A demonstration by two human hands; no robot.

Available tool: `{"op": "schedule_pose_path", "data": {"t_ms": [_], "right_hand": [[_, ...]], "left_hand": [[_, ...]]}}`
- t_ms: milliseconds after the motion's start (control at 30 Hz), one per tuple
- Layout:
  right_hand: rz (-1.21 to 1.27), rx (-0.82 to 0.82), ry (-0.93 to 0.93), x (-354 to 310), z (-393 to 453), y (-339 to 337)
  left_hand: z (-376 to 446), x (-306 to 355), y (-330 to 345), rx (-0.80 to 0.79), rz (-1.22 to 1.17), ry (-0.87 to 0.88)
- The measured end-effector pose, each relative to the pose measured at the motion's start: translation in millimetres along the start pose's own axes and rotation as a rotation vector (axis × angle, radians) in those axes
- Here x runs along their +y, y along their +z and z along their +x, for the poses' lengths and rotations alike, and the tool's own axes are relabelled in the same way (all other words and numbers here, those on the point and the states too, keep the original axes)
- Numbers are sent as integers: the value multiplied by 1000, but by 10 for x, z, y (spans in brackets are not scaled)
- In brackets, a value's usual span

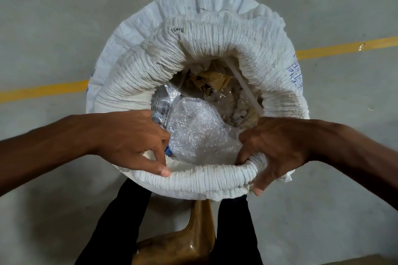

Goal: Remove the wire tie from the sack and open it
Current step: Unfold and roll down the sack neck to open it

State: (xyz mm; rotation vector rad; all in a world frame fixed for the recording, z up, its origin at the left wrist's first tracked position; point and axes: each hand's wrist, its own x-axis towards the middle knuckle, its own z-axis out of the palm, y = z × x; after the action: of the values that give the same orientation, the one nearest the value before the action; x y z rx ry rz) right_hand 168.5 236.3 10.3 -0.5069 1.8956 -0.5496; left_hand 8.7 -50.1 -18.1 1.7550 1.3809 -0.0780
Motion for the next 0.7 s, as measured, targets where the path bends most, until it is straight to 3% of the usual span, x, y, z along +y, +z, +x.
{"op": "schedule_pose_path", "data": {"t_ms": [133,500,600,700], "right_hand": [[-13,-3,-17,-11,-28,59],[42,-23,63,-79,-162,70],[-29,88,102,-62,-182,48],[23,323,128,16,-163,62]], "left_hand": [[65,153,1,1,17,26],[199,373,49,-62,-185,-171],[234,333,17,-4,-154,-235],[250,260,-63,116,-248,-348]]}}
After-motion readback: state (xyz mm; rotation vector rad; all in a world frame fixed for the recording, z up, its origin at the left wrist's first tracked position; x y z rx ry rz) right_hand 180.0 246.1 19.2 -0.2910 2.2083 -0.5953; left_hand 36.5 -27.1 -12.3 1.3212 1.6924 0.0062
